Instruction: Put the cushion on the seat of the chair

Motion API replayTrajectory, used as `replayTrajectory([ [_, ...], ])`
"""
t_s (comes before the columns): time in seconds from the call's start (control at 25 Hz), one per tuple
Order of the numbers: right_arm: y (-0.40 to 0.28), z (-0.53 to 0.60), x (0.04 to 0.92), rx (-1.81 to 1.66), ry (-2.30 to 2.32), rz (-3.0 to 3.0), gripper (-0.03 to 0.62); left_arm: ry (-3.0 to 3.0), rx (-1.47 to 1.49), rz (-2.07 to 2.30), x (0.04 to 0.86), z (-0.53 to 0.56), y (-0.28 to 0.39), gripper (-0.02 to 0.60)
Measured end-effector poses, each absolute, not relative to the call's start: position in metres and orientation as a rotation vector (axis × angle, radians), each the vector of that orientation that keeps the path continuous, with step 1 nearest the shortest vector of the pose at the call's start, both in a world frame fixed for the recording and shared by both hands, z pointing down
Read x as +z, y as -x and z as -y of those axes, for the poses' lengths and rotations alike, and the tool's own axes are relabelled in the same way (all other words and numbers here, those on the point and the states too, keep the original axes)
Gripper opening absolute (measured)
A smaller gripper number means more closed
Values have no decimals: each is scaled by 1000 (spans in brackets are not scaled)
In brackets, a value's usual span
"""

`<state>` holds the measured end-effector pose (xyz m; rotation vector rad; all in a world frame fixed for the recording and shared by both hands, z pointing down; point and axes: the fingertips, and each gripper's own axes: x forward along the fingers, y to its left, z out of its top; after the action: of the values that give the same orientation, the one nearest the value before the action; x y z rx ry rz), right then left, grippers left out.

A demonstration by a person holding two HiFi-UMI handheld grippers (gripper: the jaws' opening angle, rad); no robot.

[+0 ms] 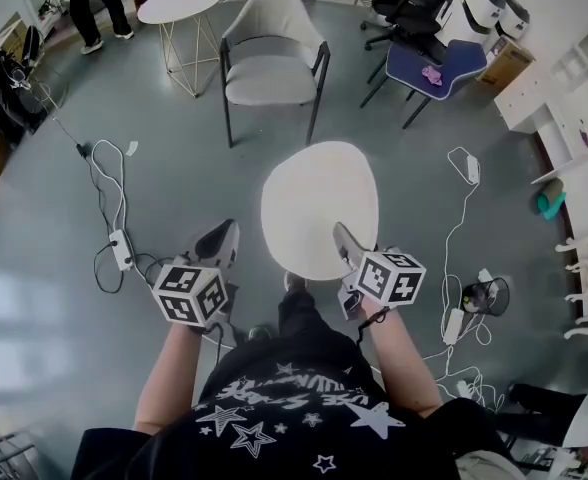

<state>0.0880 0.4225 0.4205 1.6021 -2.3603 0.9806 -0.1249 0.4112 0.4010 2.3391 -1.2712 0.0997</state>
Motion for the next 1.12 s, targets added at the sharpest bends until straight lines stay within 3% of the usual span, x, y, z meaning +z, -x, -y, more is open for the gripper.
replayTrajectory([
  [1.12,-150,-226,446,1113,-1411,2410,49,-2224,158,1397,407,-227,50,8],
])
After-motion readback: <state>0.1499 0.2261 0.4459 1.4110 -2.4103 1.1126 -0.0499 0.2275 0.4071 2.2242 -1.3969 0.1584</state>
